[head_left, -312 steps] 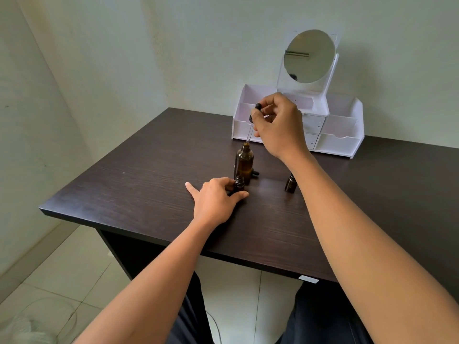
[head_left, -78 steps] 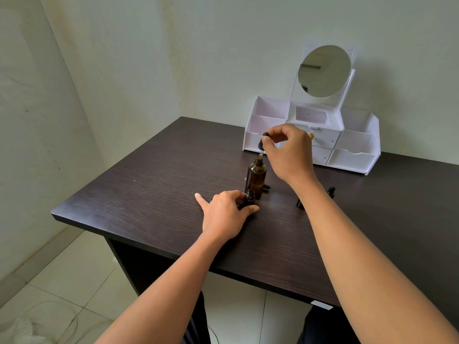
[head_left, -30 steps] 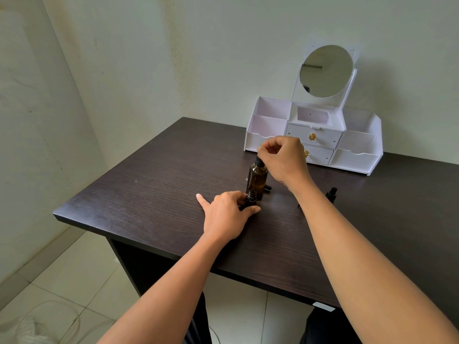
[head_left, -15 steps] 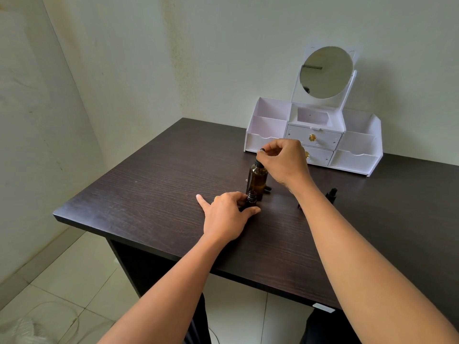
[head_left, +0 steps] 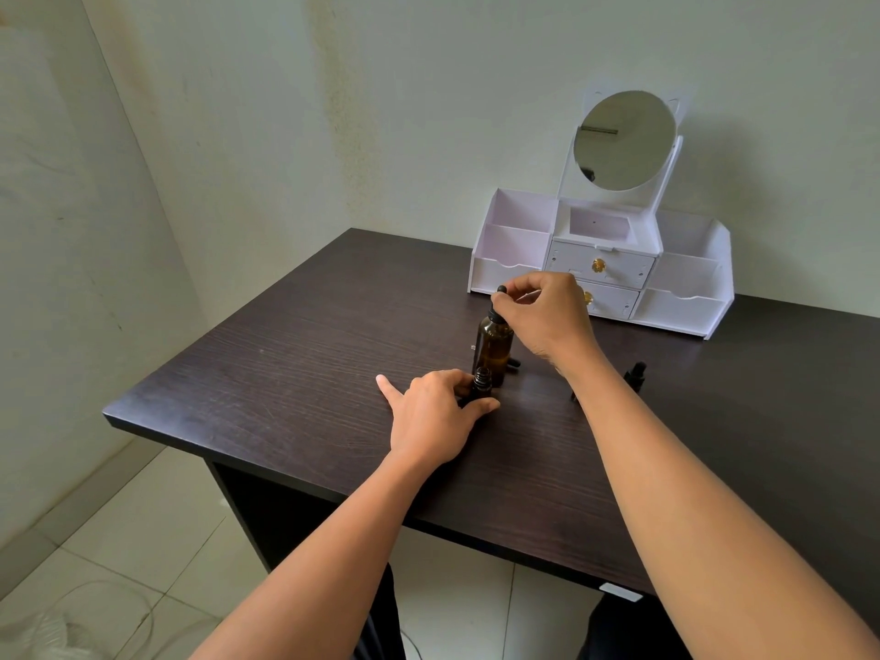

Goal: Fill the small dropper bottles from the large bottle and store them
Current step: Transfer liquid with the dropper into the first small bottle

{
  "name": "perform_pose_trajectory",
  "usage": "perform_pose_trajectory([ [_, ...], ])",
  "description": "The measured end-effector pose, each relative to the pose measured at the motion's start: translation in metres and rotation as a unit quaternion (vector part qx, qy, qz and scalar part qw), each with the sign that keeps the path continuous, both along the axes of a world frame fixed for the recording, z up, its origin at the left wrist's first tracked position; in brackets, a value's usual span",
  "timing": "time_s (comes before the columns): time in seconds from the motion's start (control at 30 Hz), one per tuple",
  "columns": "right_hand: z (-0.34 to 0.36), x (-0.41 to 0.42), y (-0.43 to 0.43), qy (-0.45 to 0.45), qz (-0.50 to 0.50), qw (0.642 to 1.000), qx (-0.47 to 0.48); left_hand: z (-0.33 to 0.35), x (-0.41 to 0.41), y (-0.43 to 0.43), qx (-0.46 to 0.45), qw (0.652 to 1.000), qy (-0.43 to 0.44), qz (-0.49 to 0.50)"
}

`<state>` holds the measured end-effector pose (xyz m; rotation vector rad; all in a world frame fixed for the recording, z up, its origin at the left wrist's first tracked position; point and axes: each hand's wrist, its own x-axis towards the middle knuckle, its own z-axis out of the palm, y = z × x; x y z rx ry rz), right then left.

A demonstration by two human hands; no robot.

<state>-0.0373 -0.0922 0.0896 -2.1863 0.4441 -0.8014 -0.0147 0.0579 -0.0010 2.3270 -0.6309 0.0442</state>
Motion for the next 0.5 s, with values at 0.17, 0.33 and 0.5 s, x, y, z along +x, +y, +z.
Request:
perform_pose_trajectory([
  [0.17,0.002,-0.002,0.002,-0.004,0.009,1.0,0.002,0.0,0.0,-0.001,-0.001,1.0,0.0,0.001],
  [0.33,0.011,-0.003,0.003,-0.031,0.006,0.999,0.018,0.001,-0.001,0.0,0.001,1.0,0.006,0.0],
  [0.5,0.029,-0.007,0.0,-0.091,0.004,0.996,0.005,0.001,-0.001,-0.001,-0.001,1.0,0.001,0.006],
])
